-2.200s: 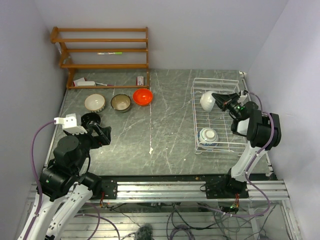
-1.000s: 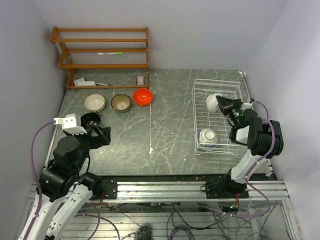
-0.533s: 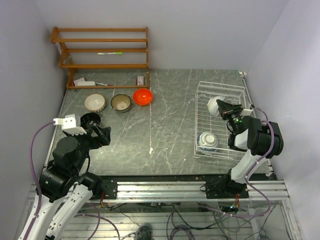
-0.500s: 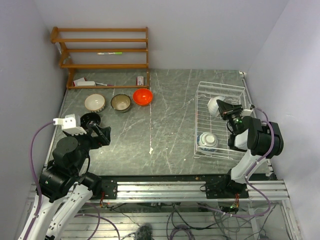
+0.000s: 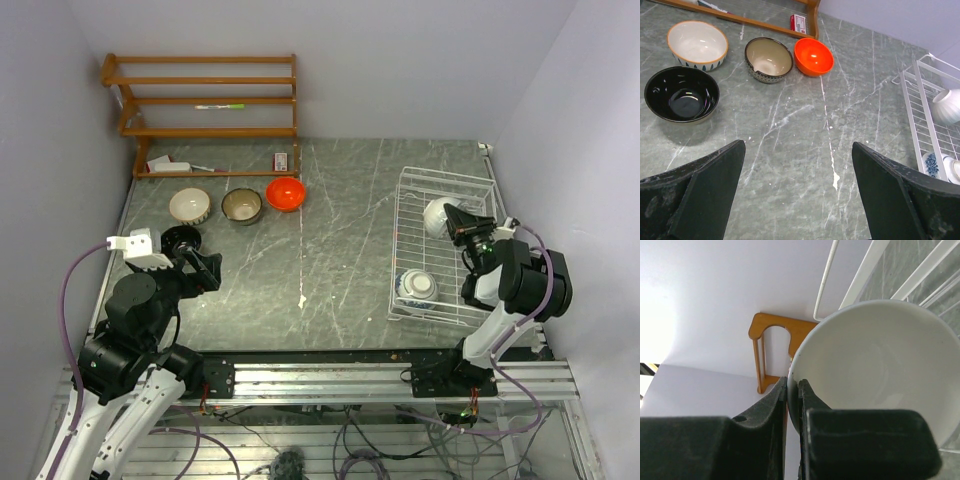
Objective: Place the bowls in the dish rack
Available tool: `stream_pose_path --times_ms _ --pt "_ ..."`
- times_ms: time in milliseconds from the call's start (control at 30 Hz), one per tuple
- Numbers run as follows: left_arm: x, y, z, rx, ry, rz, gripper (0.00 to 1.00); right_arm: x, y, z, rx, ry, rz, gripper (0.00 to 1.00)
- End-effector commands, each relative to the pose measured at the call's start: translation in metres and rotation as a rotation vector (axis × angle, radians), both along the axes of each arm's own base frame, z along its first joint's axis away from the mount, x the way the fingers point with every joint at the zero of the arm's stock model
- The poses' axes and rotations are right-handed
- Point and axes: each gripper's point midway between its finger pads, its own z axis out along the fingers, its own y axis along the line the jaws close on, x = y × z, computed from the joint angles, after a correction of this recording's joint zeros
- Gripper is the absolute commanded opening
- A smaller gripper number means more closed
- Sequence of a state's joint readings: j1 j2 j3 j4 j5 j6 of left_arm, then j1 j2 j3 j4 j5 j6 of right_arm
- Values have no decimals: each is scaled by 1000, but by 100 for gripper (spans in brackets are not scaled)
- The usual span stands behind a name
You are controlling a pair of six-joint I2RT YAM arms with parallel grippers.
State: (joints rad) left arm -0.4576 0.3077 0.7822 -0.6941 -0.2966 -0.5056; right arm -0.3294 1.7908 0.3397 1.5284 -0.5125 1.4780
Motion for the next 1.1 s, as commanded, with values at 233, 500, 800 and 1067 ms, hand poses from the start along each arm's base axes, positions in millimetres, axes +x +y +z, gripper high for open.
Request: stream_pose_path --times_ms 233,500,800,1067 --pt "0 2 9 -9 -23 11 99 -37 -11 -70 46 236 6 3" --pt "-1 3 10 -11 -28 14 99 -19 -3 -26 42 65 131 0" --pt "-2 5 12 -16 -36 26 99 26 26 25 -34 22 180 0" --pt "-1 4 10 -11 -29 18 99 46 46 8 112 29 200 0"
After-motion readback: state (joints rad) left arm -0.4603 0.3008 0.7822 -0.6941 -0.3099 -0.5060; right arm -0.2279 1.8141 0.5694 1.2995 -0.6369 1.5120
